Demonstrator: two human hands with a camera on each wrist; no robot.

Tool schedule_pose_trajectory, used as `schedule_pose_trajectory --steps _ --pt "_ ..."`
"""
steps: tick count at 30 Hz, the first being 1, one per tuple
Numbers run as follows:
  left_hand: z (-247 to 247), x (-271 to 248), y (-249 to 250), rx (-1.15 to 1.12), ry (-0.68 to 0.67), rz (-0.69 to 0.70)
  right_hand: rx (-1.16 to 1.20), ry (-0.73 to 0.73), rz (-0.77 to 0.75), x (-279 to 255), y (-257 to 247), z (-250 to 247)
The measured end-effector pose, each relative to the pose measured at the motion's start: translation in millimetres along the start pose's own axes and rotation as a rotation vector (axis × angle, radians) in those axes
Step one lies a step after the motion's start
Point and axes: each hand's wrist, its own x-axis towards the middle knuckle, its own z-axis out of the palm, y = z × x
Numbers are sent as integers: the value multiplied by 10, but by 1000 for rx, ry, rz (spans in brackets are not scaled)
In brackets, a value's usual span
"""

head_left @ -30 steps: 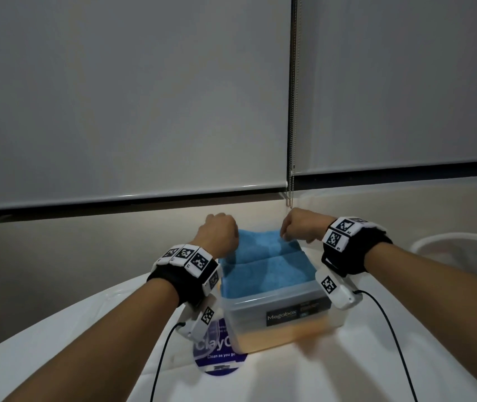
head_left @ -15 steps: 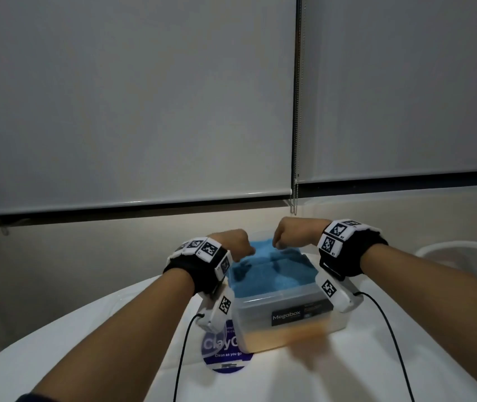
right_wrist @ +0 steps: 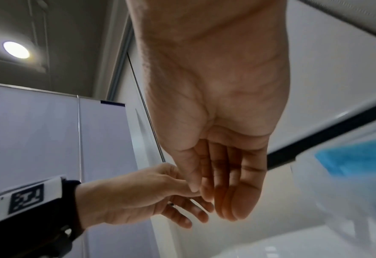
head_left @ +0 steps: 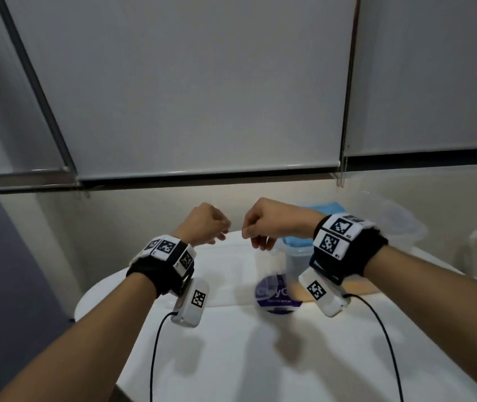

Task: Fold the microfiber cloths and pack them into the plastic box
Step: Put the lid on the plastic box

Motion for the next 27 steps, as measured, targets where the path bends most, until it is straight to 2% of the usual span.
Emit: schedule_pose_trajectory --steps 4,7,10,15,21,24,27 --pt "-14 -170 -775 56 3 -110 -62 -56 47 203 180 598" --pt "71 -297 -1192 135 -89 -101 -202 -65 92 363 431 965" --pt "277 -386 -1498 257 -188 -75 -333 -42 172 499 708 1260" --pt "608 -406 -1814 352 -289 -109 -467 -20 280 595 986 1539" --pt "701 -385 -1975 445 -232 -72 -595 31 238 682 1087 1702" --pt "611 -347 -2006 485 -220 -40 -544 32 200 713 1047 1666" --pt "397 -284 -1970 478 -126 -12 -497 85 123 728 867 1501"
